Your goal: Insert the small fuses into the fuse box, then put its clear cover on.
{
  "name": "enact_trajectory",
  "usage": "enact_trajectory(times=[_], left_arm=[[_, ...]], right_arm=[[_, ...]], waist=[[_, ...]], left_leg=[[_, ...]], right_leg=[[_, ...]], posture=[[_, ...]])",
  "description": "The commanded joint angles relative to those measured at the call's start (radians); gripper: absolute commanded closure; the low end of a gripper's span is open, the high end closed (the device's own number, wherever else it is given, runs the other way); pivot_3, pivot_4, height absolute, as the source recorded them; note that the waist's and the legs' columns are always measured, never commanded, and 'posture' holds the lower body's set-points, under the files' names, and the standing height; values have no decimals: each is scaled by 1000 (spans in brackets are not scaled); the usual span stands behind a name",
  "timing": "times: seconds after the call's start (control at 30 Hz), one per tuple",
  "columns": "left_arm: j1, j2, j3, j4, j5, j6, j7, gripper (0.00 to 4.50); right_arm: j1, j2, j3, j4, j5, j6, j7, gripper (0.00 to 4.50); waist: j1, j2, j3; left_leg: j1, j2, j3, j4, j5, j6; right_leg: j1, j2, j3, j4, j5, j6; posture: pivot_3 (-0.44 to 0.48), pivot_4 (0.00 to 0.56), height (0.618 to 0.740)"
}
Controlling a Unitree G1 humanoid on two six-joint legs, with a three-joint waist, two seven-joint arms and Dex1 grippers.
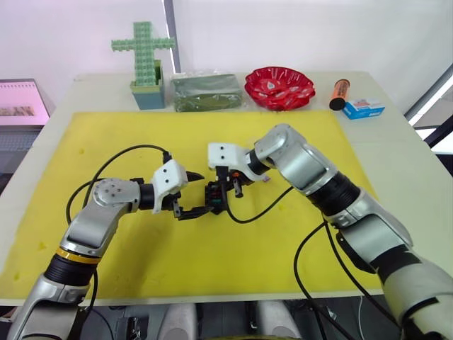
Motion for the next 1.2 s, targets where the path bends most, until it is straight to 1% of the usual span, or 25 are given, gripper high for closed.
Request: enact_trajectory(times=[0.03, 0.53, 0.8, 0.9, 1.0, 1.03, 1.07, 1.2], left_arm=[[-10, 5, 16, -27, -11, 0, -3, 0], [-11, 7, 15, -26, -11, -1, -8, 0], [-15, 4, 14, -22, -10, -2, -7, 0], [-14, 6, 15, -22, -9, -2, -7, 0], [-14, 9, 18, -20, -10, -2, -8, 0], [-14, 10, 19, -20, -10, -2, -9, 0], [-14, 11, 20, -20, -11, -2, -9, 0], [-12, 16, 24, -18, -13, -1, -12, 0]], right_arm=[[-12, -5, -26, -38, 12, 8, 6, 3992], [-39, -28, -66, -106, 52, 44, 21, 3992], [-51, -40, -96, -110, 70, 52, 10, 3992], [-36, -35, -122, -121, 93, 58, -1, 3992], [20, -33, -161, -152, 131, 8, -12, 3992], [35, -31, -170, -158, 139, 11, -20, 4373], [43, -30, -175, -161, 143, 16, -27, 4475], [101, -6, -234, -176, 195, 10, -72, 4475]], waist=[[0, 0, 0], [1, 0, 0], [1, 0, 0], [1, 0, 0], [1, 0, 0], [2, 0, 0], [1, 0, 0], [1, 0, 0]], left_leg=[[0, 0, 0, 0, 0, 0], [0, 0, 0, 0, 0, 0], [0, 0, 0, 0, 0, 0], [0, 0, 0, 0, 0, 0], [0, 0, 0, 0, 0, 0], [0, 0, 0, 0, 0, 0], [0, 0, 0, 0, 0, 0], [0, 0, 0, 0, 0, 0]], right_leg=[[0, 0, 0, 0, 0, 0], [0, 0, 0, 0, 0, 0], [0, 0, 0, 0, 0, 0], [0, 0, 0, 0, 0, 0], [0, 0, 0, 0, 0, 0], [0, 0, 0, 0, 0, 0], [0, 0, 0, 0, 0, 0], [0, 0, 0, 0, 0, 0]], posture=[[0, 150, 740], [0, 150, 740], [0, 150, 740], [0, 150, 740], [0, 150, 740], [0, 150, 740], [0, 150, 740], [0, 150, 740]])
